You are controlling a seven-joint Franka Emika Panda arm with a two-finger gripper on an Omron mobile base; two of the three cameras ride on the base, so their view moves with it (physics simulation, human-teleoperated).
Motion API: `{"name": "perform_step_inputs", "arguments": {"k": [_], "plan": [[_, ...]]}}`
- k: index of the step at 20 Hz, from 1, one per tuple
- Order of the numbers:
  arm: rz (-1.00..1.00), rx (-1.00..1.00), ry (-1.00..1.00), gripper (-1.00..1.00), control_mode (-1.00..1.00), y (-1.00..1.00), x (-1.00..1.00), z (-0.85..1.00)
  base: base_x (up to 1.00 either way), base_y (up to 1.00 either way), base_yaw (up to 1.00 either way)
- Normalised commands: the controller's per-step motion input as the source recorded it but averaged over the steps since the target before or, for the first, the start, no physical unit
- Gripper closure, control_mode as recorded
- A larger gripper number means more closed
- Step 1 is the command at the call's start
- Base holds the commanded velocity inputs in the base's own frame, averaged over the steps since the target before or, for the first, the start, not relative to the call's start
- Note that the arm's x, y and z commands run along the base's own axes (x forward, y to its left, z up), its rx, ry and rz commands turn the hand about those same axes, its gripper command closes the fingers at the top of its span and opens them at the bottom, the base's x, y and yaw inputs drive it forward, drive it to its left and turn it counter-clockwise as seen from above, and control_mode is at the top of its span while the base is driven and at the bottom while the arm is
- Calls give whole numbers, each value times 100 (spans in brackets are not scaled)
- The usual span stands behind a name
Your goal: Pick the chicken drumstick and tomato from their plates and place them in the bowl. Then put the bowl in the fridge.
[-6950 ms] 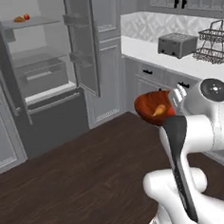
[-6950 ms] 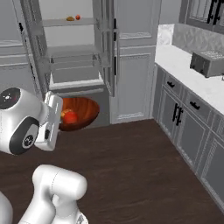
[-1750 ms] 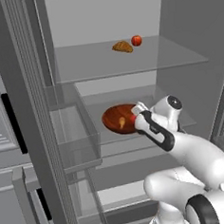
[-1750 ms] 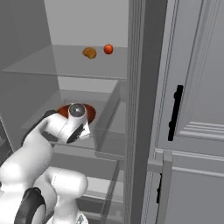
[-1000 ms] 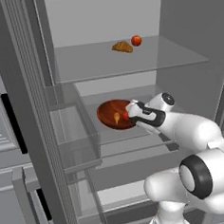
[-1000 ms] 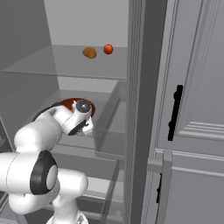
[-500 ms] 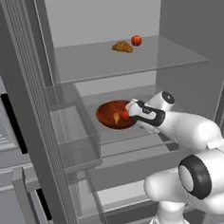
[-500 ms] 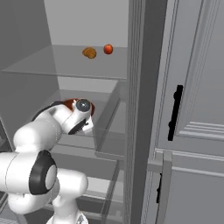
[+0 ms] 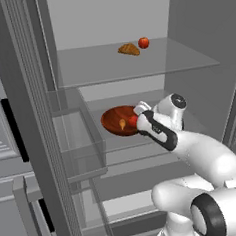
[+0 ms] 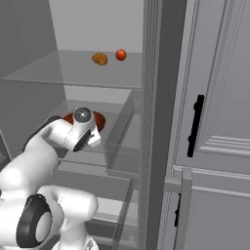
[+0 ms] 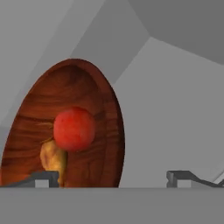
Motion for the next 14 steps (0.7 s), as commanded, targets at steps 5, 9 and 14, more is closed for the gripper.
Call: {"name": "perform_step_inputs", "arguments": {"k": [5,9,14], "plan": [[-2,-16,-7,-100,-100,0,-28,44,0,0,0],[0,-35,0,-100,-100,0,-46,53,0,0,0],[3,-33,1,-100,-100,-1,-73,74,0,0,0]]}}
